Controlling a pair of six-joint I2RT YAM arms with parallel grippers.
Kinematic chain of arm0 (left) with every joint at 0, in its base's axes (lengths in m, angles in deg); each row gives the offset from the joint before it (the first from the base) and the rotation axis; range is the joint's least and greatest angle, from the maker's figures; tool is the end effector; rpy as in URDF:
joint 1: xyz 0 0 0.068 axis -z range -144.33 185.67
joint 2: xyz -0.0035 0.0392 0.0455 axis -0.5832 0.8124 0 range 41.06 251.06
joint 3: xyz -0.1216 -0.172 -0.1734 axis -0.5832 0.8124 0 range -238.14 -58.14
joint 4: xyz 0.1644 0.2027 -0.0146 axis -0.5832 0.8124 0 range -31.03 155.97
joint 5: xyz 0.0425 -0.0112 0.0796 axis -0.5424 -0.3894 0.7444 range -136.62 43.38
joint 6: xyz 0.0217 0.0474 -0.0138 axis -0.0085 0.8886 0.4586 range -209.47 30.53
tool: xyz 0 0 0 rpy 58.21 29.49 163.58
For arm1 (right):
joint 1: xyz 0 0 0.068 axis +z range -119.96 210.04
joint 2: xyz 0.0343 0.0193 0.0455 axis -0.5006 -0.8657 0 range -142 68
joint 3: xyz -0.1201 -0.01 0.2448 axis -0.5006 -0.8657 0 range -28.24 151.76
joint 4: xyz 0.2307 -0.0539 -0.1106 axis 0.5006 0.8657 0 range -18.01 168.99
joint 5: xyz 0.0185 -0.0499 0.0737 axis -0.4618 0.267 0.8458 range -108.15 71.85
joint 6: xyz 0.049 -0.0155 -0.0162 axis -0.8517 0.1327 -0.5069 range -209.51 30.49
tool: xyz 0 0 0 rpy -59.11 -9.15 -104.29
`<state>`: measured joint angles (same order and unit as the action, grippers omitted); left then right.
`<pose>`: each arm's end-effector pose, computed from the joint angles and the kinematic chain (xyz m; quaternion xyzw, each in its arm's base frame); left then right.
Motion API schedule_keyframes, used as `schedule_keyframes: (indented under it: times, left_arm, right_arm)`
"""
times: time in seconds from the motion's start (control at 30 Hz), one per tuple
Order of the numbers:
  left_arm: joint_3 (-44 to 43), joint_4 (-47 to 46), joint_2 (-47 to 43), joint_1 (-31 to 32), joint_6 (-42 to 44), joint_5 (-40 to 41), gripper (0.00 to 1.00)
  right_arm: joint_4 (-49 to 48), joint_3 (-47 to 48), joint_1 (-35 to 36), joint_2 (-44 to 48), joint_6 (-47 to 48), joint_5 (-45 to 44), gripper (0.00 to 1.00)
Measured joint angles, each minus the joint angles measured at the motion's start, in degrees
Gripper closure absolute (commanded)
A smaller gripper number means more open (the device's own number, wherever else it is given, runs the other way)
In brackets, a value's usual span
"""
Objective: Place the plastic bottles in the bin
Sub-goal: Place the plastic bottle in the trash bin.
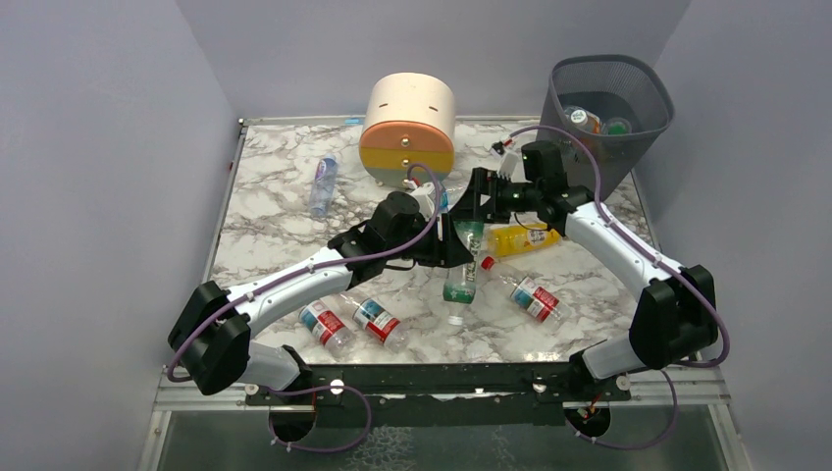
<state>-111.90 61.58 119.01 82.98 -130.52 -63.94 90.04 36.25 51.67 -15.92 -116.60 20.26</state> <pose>0.2019 -0.2346 0.2774 0.1247 0.8365 -0.4530 0.2821 0.2929 0.1399 0.2891 -0.1051 0.8528 0.4411 0.2590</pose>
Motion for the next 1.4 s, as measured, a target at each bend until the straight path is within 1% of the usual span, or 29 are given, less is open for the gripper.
schedule_keyframes:
  times: [0.33,0.53,0.63,0.7,0.83,0.97,1.0,1.03,1.2,1.4]
  left_arm:
    - [0.1,0.1,-0.1,0.0,0.7,0.9,0.42]
    - [0.2,0.3,-0.7,0.0,1.2,2.7,0.42]
    - [0.3,0.5,-1.0,0.0,1.3,3.4,0.38]
    - [0.3,0.7,-1.0,0.0,1.4,3.9,0.34]
    - [0.4,1.5,-1.5,-0.1,1.6,4.9,0.23]
    - [0.4,3.5,-3.3,-0.4,2.0,5.6,0.15]
    - [0.4,3.8,-3.8,-0.4,2.1,5.8,0.07]
    - [0.4,4.0,-4.3,-0.5,2.2,6.0,0.02]
    - [0.4,5.9,-7.5,-0.6,2.5,6.4,0.01]
    - [2.2,7.2,-15.0,-0.6,2.2,6.3,0.01]
  right_arm:
    - [-0.1,-1.2,1.4,0.0,0.0,0.0,0.01]
    - [-0.1,-2.1,2.0,0.0,0.1,-0.1,0.13]
    - [-0.3,-2.3,2.1,0.1,-0.1,-0.1,0.22]
    - [-0.3,-2.3,2.1,0.2,-0.1,-0.1,0.31]
    - [-0.2,-2.3,2.1,0.6,-0.3,-0.5,0.36]
    - [-0.1,-2.2,2.1,0.8,-0.3,-1.3,0.37]
    - [0.1,-2.1,2.1,0.8,-0.3,-1.6,0.37]
    - [0.3,-1.9,2.1,0.8,-0.2,-1.8,0.37]
    - [1.9,0.7,2.1,0.8,0.3,-3.3,0.37]
    - [3.2,4.7,2.1,0.8,1.7,-5.2,0.37]
